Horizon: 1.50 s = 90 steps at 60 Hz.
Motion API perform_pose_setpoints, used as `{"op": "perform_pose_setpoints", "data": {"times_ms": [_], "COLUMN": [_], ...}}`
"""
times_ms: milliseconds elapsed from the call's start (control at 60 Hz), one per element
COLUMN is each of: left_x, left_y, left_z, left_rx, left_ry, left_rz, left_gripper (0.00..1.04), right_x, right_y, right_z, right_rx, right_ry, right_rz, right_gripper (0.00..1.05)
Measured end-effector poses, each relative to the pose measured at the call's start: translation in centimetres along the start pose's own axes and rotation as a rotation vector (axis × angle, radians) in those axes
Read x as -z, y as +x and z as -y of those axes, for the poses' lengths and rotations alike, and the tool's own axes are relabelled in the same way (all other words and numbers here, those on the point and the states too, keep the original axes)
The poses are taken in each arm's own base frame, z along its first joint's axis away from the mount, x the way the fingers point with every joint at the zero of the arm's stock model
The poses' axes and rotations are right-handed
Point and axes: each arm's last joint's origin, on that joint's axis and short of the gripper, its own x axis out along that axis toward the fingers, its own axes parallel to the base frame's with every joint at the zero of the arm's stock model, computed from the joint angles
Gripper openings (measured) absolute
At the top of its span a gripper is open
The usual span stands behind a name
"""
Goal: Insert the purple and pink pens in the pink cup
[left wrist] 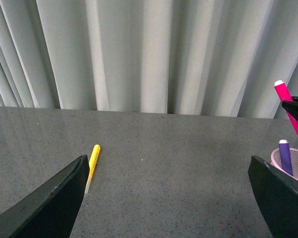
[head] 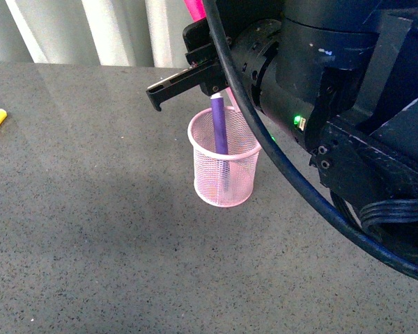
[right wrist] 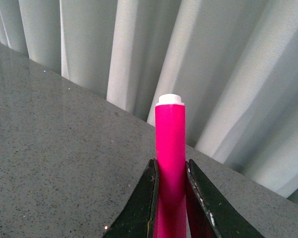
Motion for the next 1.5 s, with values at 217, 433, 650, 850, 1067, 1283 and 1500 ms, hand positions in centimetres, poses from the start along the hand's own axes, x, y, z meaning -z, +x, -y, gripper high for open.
{"op": "perform_pose_setpoints", "data": {"times_ms": [217,433,650,850,1067,1283,1500], "left_x": [0.0,0.0,0.0,0.0,0.0,0.0,0.0], "left_y": [0.0,0.0,0.0,0.0,0.0,0.0,0.0], "left_z": [0.0,0.0,0.0,0.0,0.0,0.0,0.0], "left_rx": [0.000,0.000,0.000,0.000,0.000,0.000,0.000], "left_ry": [0.000,0.000,0.000,0.000,0.000,0.000,0.000], "left_rz": [0.000,0.000,0.000,0.000,0.000,0.000,0.000], "left_gripper": [0.98,0.98,0.98,0.98,0.98,0.98,0.98], "right_x": [0.5,1.1,1.7,2.2,2.8,2.7,-0.1], "right_y": [0.2,0.1,-0.4,-0.8,-1.1,-1.6,-3.8], "right_z": [-0.8,-1.5,-1.7,-1.7,-1.5,-0.9,0.9], "right_rx": [-0.022,-0.038,-0.041,-0.035,-0.016,0.000,0.079], "right_ry": [0.024,0.053,0.065,0.068,0.089,0.135,0.194], "right_rz": [0.011,0.009,0.002,-0.013,-0.050,-0.074,-0.106], "right_gripper": [0.11,0.11,0.11,0.11,0.35,0.73,0.99]}}
